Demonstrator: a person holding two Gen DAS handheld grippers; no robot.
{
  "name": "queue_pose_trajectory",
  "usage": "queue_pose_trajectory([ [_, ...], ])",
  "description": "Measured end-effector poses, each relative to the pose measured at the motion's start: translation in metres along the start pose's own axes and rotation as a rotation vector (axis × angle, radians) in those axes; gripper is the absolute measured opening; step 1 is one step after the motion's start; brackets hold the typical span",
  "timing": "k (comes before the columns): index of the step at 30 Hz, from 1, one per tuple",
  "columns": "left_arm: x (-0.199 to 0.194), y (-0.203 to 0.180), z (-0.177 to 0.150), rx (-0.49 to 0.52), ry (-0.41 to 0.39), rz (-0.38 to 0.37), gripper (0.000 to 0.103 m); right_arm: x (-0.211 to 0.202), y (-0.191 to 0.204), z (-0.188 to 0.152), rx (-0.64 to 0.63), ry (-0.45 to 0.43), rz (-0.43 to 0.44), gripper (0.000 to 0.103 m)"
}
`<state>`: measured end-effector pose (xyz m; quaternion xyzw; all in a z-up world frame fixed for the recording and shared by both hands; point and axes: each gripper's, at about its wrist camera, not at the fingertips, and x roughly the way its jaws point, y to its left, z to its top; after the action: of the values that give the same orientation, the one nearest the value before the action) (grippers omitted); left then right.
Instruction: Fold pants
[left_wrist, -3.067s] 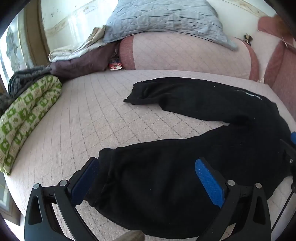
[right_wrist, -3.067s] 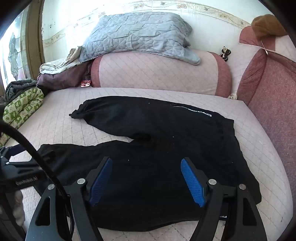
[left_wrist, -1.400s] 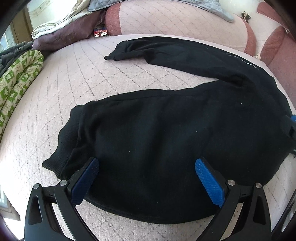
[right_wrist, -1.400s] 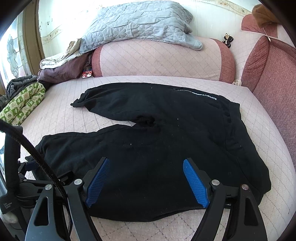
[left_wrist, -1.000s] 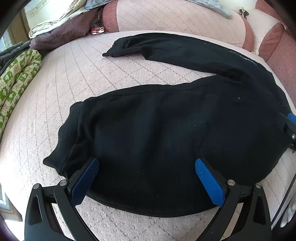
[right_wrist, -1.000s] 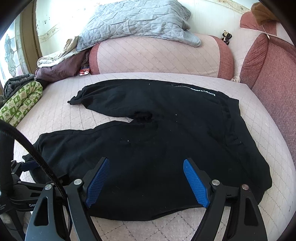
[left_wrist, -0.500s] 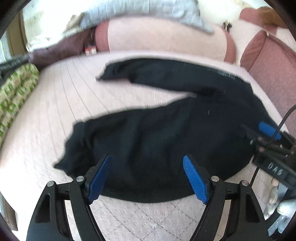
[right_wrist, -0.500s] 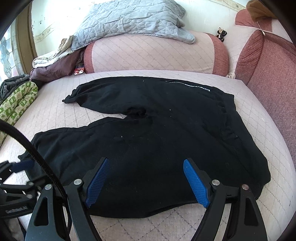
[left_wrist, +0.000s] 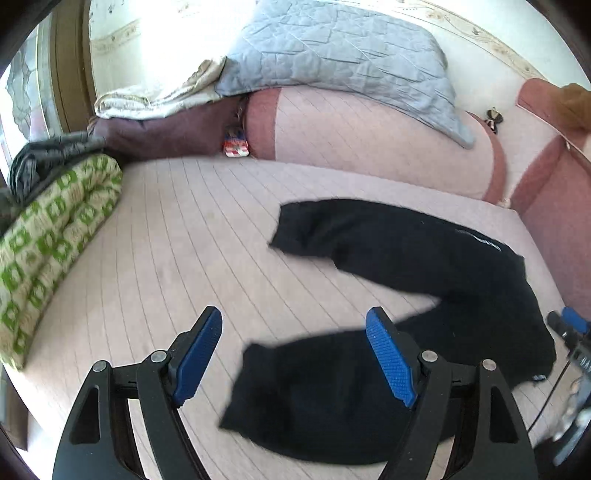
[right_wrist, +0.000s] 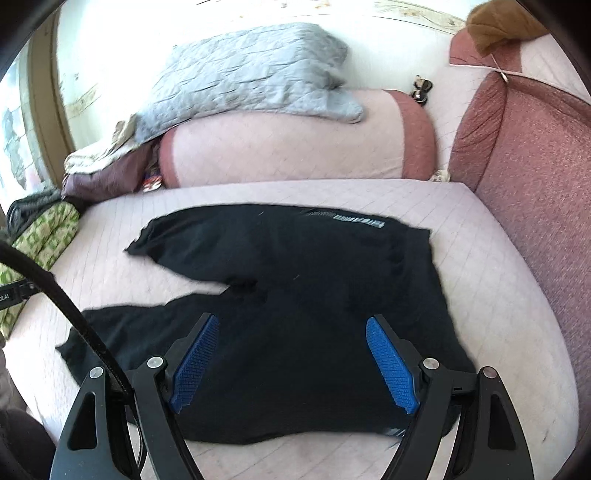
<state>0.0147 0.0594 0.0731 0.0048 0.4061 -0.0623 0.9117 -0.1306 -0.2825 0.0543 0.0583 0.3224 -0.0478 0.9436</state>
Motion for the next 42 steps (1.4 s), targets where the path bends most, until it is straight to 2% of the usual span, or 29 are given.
queue_pose_trajectory([
  [2,0.014,0.003,0.014,-0.007,0.025,-0.023,0.086,0.013,-0.019,0.015,0.033,0.025,-0.003,0.087],
  [4,0.037,0.006,0.031,-0.021,0.062,-0.051,0.086,0.030,-0.038,0.030,0.068,0.051,0.001,0.087],
  [8,0.083,0.003,0.059,0.011,0.098,-0.033,0.086,0.077,-0.070,0.068,0.066,0.102,-0.009,0.087],
  [11,0.126,0.002,0.078,0.031,0.140,-0.051,0.086,0.113,-0.079,0.093,0.039,0.146,0.016,0.087],
  [14,0.174,0.010,0.096,-0.001,0.190,-0.080,0.086,0.151,-0.081,0.112,0.023,0.187,0.060,0.087],
  [20,0.255,0.031,0.127,-0.056,0.250,-0.091,0.086,0.226,-0.081,0.137,-0.027,0.277,0.131,0.087],
  [23,0.279,0.027,0.130,-0.040,0.295,-0.128,0.086,0.253,-0.079,0.142,-0.045,0.313,0.165,0.087],
  [27,0.290,0.009,0.132,0.041,0.276,-0.109,0.097,0.280,-0.072,0.145,-0.083,0.360,0.202,0.087],
  [30,0.294,-0.002,0.132,0.086,0.272,-0.104,0.097,0.287,-0.065,0.147,-0.126,0.360,0.202,0.088],
  [32,0.291,-0.008,0.130,0.124,0.260,-0.096,0.074,0.288,-0.062,0.146,-0.140,0.360,0.209,0.085],
  [34,0.283,-0.014,0.130,0.159,0.247,-0.130,0.014,0.286,-0.055,0.143,-0.164,0.363,0.214,0.073],
  [35,0.282,-0.016,0.130,0.154,0.263,-0.177,0.013,0.284,-0.049,0.140,-0.185,0.363,0.219,0.060],
  [36,0.281,-0.017,0.130,0.147,0.269,-0.190,0.013,0.282,-0.045,0.139,-0.199,0.365,0.227,0.042],
  [37,0.279,-0.019,0.131,0.153,0.260,-0.174,0.013,0.281,-0.043,0.139,-0.201,0.364,0.224,0.034],
  [38,0.276,-0.019,0.131,0.155,0.249,-0.166,0.013,0.280,-0.043,0.140,-0.187,0.365,0.215,0.019],
  [42,0.256,-0.012,0.133,0.113,0.210,-0.190,0.013,0.265,-0.037,0.142,-0.153,0.350,0.222,0.006],
])
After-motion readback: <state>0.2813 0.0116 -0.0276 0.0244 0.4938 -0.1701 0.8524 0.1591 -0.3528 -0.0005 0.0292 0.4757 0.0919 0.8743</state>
